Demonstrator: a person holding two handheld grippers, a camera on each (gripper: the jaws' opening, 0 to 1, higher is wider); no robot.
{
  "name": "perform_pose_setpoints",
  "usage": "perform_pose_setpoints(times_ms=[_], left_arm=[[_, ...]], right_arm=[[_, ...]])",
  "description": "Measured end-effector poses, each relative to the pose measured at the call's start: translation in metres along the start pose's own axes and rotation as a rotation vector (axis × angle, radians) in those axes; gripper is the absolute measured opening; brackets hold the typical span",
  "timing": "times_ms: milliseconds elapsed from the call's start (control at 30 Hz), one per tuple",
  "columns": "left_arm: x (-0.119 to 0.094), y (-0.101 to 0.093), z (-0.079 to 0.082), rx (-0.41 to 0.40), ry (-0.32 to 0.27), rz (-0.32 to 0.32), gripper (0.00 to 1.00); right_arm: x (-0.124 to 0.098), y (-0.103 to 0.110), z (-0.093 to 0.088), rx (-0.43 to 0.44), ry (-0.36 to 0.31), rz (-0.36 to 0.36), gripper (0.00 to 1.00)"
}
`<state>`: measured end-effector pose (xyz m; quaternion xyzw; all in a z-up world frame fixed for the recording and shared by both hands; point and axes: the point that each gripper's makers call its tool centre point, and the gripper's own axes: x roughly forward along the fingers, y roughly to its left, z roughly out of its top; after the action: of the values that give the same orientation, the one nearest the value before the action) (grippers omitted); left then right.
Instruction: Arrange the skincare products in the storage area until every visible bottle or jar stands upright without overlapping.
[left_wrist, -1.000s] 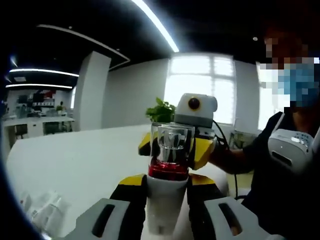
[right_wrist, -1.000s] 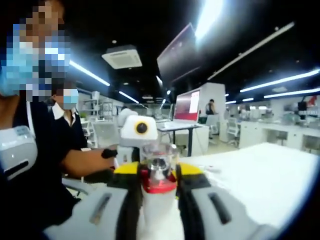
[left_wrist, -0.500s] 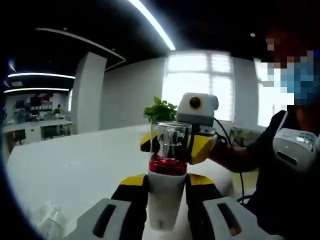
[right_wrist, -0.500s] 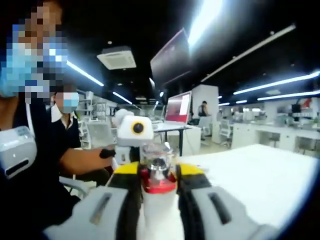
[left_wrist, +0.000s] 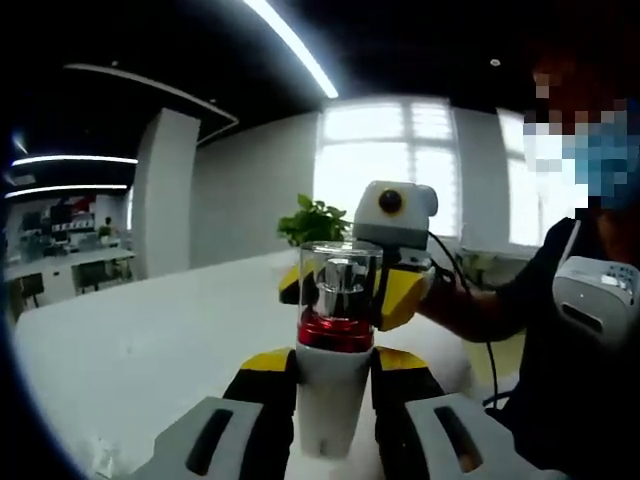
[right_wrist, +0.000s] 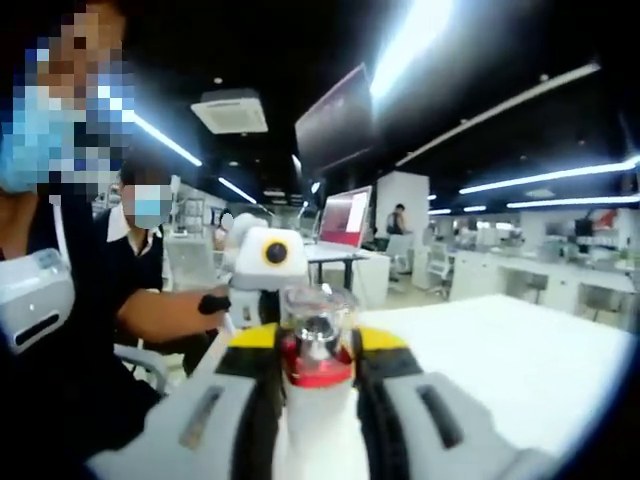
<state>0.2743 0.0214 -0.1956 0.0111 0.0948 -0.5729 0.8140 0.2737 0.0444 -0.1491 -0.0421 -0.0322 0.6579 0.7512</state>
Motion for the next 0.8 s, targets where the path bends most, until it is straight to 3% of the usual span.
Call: perform_pose_setpoints(times_ms=[800], left_arm=[[0.046,0.008,0.018,0.055,0.008,-0.040,0.28]], right_arm=[[-0.037,-0.034,0.007,-0.041,-0.004,-0.042,0.25]])
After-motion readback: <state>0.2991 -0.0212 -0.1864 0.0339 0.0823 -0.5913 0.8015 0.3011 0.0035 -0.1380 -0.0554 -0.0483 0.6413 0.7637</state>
